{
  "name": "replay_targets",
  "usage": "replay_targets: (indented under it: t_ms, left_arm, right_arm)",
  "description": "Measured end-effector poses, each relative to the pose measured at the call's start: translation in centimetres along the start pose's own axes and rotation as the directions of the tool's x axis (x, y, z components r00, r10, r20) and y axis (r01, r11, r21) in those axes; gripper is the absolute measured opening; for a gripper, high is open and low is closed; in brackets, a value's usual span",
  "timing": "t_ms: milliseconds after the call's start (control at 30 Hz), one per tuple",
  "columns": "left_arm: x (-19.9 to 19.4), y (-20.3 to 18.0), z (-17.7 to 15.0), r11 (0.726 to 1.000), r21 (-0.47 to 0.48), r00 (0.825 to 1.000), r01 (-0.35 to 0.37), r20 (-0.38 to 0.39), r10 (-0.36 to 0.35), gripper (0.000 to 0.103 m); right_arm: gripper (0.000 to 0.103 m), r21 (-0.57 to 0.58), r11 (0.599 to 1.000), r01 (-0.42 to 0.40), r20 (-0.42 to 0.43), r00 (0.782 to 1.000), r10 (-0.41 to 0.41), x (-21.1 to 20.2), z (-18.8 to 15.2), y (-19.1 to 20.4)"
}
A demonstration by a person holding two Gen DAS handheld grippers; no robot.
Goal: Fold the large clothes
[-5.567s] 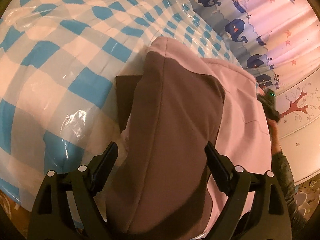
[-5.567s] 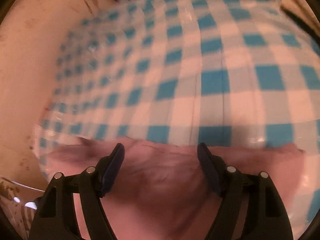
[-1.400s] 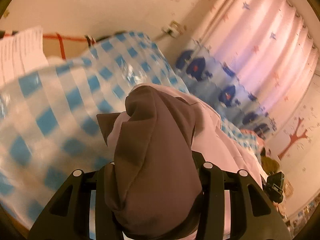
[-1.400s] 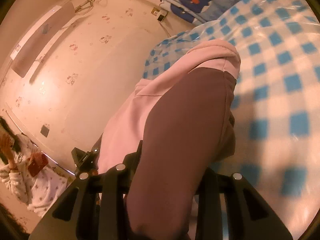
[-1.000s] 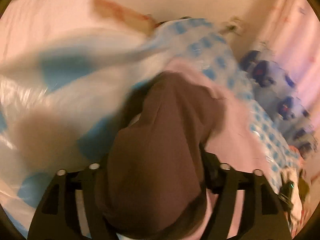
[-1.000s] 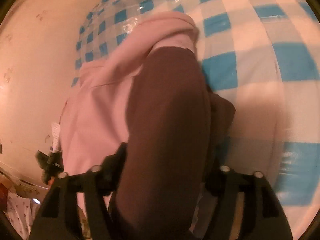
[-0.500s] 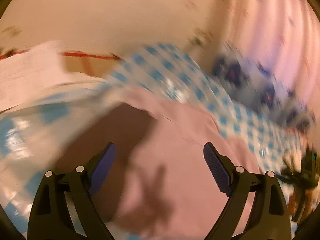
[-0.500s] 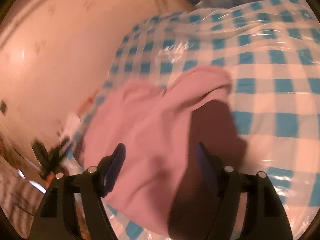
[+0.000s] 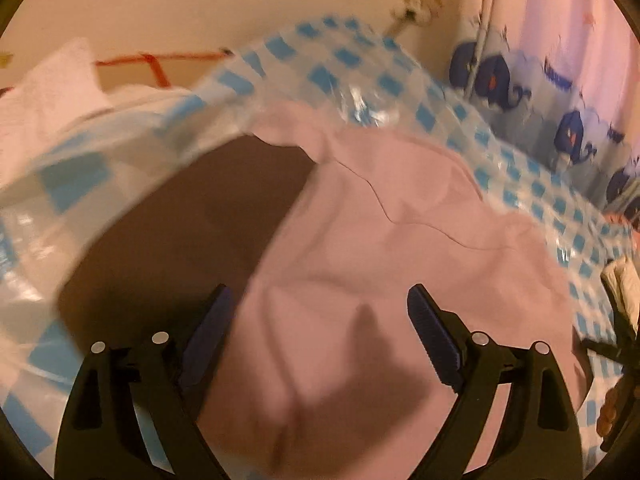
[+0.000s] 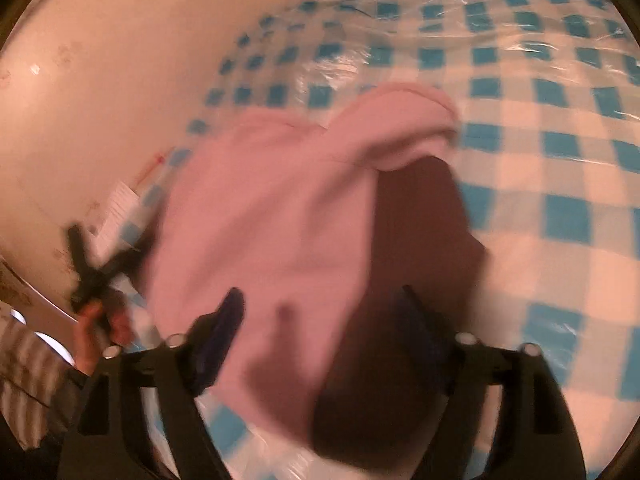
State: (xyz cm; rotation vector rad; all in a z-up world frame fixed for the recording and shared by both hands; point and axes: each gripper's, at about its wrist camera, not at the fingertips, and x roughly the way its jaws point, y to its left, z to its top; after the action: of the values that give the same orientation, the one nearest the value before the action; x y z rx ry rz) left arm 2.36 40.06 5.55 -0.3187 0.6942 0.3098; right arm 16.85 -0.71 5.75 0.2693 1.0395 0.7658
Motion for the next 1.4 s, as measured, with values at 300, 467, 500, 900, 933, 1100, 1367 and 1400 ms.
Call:
replay_targets:
  t_ms: [300, 467, 500, 900, 933, 1100, 1367, 1400]
  left_arm:
    - [-9.4, -5.8, -6.4, 0.987, 0.095, 0.984, 0.133, 0.106, -0.143, 0.091]
    - [-13.9, -14.6, -10.6, 0.955, 0.207, 0.961, 0.215, 0.132, -0.245, 0.095]
    - [-14.4, -16.3, -11.3, 0.946, 0.232, 0.957, 0.227, 0.129, -0.261, 0.095]
    - [-11.1, -32.1, -22.5, 0.855, 0.393, 0.937, 0.339, -0.063, -0.342, 0.095]
    - [-10.7, -32.6, -22.7, 0.848, 0.408, 0.938, 0.338, -0.07, -0.34, 0.095]
    - [-9.8, -34.3, -22.8, 0.82, 0.486, 0.946, 0.301, -0.045, -0.321, 0.095]
    - [-9.3, -33.4, -22.4, 0.841, 0.502, 0.969, 0.202, 0.023, -0.246, 0.096]
    - [-9.2, -33.4, -22.2, 0.844, 0.495, 0.969, 0.206, 0.016, -0.246, 0.096]
  right_arm:
    - [0.082, 0.013, 0.999, 0.043, 0.146, 0.988, -0.044, -11.6, -7.7, -1.3]
    - [0.082, 0.056, 0.965, 0.256, 0.281, 0.923, -0.261, -19.8, -14.1, -2.5]
    - [0.082, 0.068, 0.953, 0.296, 0.291, 0.907, -0.303, -21.3, -14.8, -3.2]
    - [0.092, 0.43, 0.798, 0.422, 0.278, 0.779, -0.562, -30.6, -25.6, -14.2]
    - [0.093, 0.43, 0.819, 0.379, 0.314, 0.788, -0.529, -31.1, -25.4, -14.4]
    - [0.093, 0.437, 0.858, 0.269, 0.402, 0.795, -0.454, -30.9, -24.0, -13.1]
    - [0.093, 0.212, 0.945, 0.248, 0.417, 0.852, -0.317, -23.9, -20.8, -6.7]
    - [0.093, 0.172, 0.946, 0.274, 0.404, 0.856, -0.322, -23.0, -20.8, -5.8]
